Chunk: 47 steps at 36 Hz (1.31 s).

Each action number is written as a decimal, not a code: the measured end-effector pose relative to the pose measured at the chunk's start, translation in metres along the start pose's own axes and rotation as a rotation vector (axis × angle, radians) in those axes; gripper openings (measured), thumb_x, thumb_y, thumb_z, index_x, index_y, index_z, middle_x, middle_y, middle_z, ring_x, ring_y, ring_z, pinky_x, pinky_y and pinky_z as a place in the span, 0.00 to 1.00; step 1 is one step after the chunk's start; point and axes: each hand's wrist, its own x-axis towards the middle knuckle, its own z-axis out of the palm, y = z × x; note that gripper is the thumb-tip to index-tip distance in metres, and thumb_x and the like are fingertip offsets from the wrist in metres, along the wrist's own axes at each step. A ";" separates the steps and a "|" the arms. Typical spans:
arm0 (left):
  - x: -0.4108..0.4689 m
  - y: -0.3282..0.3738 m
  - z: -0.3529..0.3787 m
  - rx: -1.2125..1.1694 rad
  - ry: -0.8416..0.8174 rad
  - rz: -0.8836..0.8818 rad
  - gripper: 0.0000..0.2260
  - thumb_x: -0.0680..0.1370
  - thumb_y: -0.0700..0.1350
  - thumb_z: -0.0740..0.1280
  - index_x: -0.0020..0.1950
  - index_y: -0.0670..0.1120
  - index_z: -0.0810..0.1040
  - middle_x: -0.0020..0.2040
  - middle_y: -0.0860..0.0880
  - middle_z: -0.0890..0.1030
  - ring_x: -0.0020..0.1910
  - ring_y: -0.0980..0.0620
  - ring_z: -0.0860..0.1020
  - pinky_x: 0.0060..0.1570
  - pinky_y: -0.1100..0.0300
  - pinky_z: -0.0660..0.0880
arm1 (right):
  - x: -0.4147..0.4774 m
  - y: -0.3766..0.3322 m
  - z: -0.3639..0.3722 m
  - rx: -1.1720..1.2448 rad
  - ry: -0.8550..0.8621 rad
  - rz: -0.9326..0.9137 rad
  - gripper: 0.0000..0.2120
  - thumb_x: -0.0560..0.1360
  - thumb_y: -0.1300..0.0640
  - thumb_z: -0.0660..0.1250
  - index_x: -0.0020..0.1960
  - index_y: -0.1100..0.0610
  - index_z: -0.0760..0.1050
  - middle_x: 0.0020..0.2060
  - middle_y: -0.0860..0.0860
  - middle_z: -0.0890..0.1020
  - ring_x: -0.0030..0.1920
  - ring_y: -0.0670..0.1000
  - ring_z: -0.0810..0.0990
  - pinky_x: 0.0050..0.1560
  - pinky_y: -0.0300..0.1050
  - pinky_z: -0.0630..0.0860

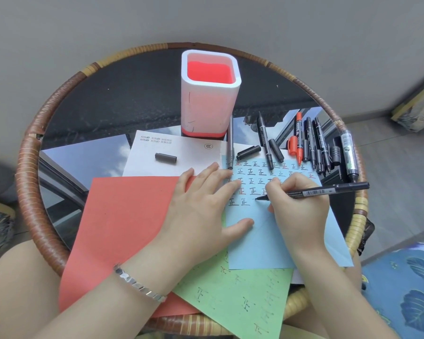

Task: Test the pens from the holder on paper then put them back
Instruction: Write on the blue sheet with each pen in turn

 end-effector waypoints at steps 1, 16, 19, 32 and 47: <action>0.000 0.000 0.000 0.000 -0.001 -0.001 0.28 0.67 0.65 0.57 0.60 0.52 0.76 0.62 0.53 0.75 0.68 0.51 0.67 0.65 0.50 0.52 | 0.000 0.000 0.000 -0.004 -0.006 0.004 0.15 0.67 0.59 0.66 0.27 0.65 0.66 0.25 0.66 0.74 0.27 0.55 0.70 0.33 0.43 0.66; 0.000 0.000 0.000 0.000 0.002 -0.002 0.28 0.67 0.66 0.57 0.60 0.52 0.76 0.63 0.53 0.75 0.69 0.51 0.67 0.66 0.51 0.51 | 0.000 0.001 0.000 -0.003 -0.014 0.041 0.12 0.61 0.58 0.63 0.26 0.64 0.64 0.24 0.65 0.73 0.26 0.52 0.68 0.33 0.42 0.66; 0.000 0.000 0.000 0.000 0.006 0.000 0.28 0.67 0.65 0.57 0.59 0.52 0.76 0.62 0.53 0.76 0.68 0.51 0.68 0.65 0.51 0.52 | 0.000 0.003 0.001 -0.015 0.009 0.040 0.12 0.61 0.58 0.63 0.25 0.61 0.63 0.21 0.59 0.69 0.26 0.52 0.67 0.32 0.42 0.64; 0.000 0.001 0.000 -0.006 0.000 -0.001 0.28 0.67 0.65 0.57 0.60 0.52 0.76 0.62 0.53 0.75 0.68 0.51 0.67 0.66 0.52 0.51 | 0.000 0.001 0.002 -0.009 -0.019 0.026 0.12 0.62 0.58 0.63 0.26 0.64 0.65 0.25 0.68 0.73 0.27 0.56 0.69 0.33 0.43 0.66; 0.001 0.000 0.000 0.004 -0.006 -0.001 0.28 0.67 0.65 0.57 0.60 0.52 0.76 0.63 0.52 0.75 0.68 0.51 0.67 0.66 0.51 0.51 | -0.002 0.001 0.002 -0.013 -0.032 0.046 0.12 0.60 0.58 0.63 0.23 0.60 0.62 0.20 0.56 0.70 0.25 0.49 0.66 0.30 0.39 0.63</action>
